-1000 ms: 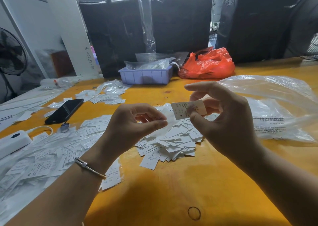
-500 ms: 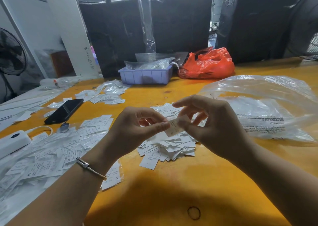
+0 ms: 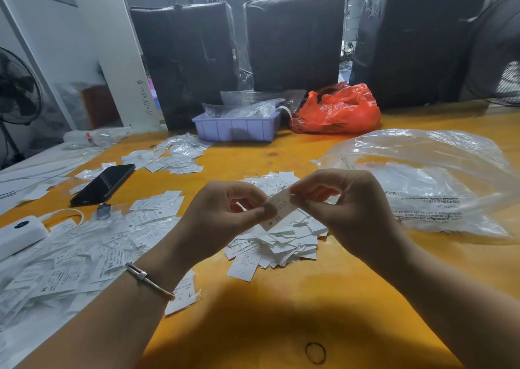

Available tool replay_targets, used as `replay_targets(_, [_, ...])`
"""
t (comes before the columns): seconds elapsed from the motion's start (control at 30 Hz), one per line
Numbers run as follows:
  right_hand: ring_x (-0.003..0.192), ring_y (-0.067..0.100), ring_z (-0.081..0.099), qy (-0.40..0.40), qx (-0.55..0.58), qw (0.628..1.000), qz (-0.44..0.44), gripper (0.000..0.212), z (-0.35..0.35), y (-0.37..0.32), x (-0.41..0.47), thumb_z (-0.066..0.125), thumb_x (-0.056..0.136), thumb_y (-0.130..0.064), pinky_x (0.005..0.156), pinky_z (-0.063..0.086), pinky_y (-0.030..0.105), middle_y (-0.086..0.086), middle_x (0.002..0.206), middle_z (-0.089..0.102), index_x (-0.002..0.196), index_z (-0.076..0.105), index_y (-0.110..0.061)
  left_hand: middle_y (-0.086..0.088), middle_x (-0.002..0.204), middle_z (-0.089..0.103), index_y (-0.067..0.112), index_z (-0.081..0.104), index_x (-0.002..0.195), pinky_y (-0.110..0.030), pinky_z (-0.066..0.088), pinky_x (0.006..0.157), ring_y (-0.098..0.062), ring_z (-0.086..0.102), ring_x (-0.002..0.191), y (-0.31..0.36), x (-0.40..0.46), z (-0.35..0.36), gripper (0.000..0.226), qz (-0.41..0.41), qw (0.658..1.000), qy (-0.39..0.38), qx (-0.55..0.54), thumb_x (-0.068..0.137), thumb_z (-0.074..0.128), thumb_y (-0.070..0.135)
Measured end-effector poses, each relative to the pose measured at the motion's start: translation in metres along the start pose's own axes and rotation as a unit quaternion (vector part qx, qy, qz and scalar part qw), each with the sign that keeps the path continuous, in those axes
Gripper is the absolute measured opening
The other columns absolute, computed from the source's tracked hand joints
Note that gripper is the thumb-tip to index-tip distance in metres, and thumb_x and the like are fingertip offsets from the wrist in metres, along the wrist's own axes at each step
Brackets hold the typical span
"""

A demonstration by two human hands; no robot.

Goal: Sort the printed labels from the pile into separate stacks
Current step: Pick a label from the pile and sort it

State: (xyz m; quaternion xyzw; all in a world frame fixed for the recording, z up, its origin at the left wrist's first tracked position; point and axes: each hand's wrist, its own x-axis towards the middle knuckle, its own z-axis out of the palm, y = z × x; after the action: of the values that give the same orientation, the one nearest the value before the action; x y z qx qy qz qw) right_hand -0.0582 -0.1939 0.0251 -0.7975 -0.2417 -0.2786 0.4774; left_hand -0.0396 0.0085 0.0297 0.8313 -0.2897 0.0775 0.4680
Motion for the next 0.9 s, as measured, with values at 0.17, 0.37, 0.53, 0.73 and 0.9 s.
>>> replay_targets(0.17, [0.071,0.001,0.064,-0.024,-0.030,0.999,-0.018,0.016,0.006,0.000,-0.004,0.076,0.076,-0.002,0.064,0.049,0.014,-0.009,0.077,0.072,0.085,0.077,-0.015,0.009,0.081,0.075,0.027,0.075,0.080,-0.036,0.058,0.069,-0.010,0.068,0.076,-0.003,0.000,0.003,0.019,-0.012,1.000,-0.024,0.007,0.070,0.069,0.042])
replay_targets(0.37, [0.090,0.007,0.061,-0.117,0.014,0.992,0.036,0.016,0.008,0.004,-0.002,0.069,0.081,-0.008,0.074,0.052,0.031,-0.012,0.089,0.068,0.082,0.077,-0.022,0.007,0.084,0.075,0.020,0.075,0.084,-0.021,0.057,0.072,-0.011,0.071,0.084,-0.008,0.001,0.002,0.022,-0.030,0.999,-0.043,-0.015,0.068,0.071,0.034])
replay_targets(0.53, [0.082,0.002,0.064,-0.137,0.030,0.988,0.065,0.017,0.005,0.008,-0.001,0.078,0.076,-0.021,0.074,0.050,0.024,-0.008,0.084,0.072,0.092,0.074,-0.021,0.005,0.083,0.075,0.017,0.072,0.092,-0.020,0.057,0.068,-0.010,0.072,0.083,-0.006,0.001,-0.001,0.028,-0.048,0.998,-0.028,-0.021,0.069,0.072,0.032])
replay_targets(0.73, [0.061,0.010,0.061,-0.011,-0.087,0.991,0.105,0.010,-0.008,0.027,0.011,0.067,0.080,-0.006,0.059,0.049,0.027,-0.002,0.071,0.070,0.082,0.075,-0.012,0.006,0.084,0.075,0.019,0.072,0.082,-0.016,0.054,0.067,-0.006,0.069,0.085,-0.010,0.005,-0.013,0.011,-0.098,0.995,-0.007,0.001,0.082,0.074,0.009])
replay_targets(0.9, [0.077,0.022,0.062,0.005,-0.306,0.934,0.186,0.018,-0.027,0.053,0.016,0.055,0.082,-0.007,0.070,0.052,0.037,0.002,0.078,0.068,0.072,0.068,-0.014,0.004,0.077,0.073,0.019,0.073,0.077,-0.022,0.047,0.061,-0.013,0.065,0.077,-0.026,0.008,-0.026,0.017,-0.196,0.977,0.047,0.064,0.084,0.066,0.006])
